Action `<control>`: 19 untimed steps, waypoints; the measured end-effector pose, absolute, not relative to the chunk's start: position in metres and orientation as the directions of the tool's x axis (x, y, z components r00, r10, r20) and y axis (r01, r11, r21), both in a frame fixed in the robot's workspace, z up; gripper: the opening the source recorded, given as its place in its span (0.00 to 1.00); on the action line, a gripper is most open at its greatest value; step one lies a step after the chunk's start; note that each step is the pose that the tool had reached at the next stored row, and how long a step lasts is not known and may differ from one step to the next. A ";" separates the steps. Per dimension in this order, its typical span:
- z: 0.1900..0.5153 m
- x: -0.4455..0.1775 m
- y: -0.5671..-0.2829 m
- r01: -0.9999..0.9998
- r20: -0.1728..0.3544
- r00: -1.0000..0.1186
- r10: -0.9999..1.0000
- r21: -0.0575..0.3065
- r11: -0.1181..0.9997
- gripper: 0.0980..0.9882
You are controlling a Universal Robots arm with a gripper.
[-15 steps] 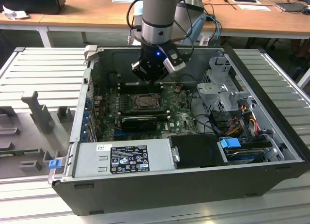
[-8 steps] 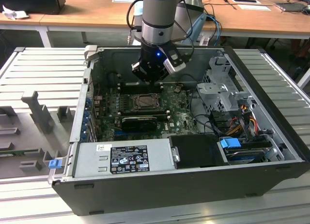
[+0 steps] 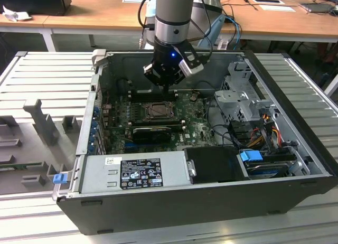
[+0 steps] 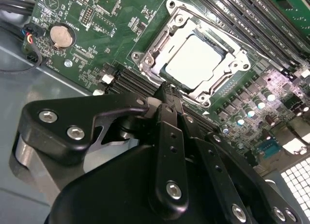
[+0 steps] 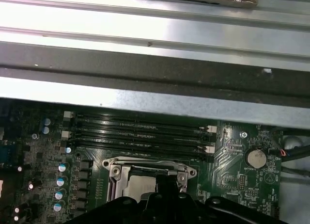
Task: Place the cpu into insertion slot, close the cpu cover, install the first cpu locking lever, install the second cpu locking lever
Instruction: 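Install the second cpu locking lever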
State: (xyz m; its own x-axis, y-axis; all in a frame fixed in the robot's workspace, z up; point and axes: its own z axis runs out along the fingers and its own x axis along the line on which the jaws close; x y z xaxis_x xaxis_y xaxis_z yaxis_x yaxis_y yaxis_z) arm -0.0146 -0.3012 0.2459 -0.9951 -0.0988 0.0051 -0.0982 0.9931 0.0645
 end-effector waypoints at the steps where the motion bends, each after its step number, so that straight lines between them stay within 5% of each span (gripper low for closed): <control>1: 0.246 -0.015 -0.301 -0.098 0.005 -0.995 -0.099 0.064 0.993 0.01; 19: 0.255 -0.015 -0.306 -0.098 0.005 -0.995 -0.099 0.065 0.993 0.01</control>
State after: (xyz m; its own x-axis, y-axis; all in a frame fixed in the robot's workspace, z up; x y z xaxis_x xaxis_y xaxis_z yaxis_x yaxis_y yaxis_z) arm -0.0146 -0.3064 0.2547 -0.9951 -0.0987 0.0052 -0.0981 0.9931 0.0645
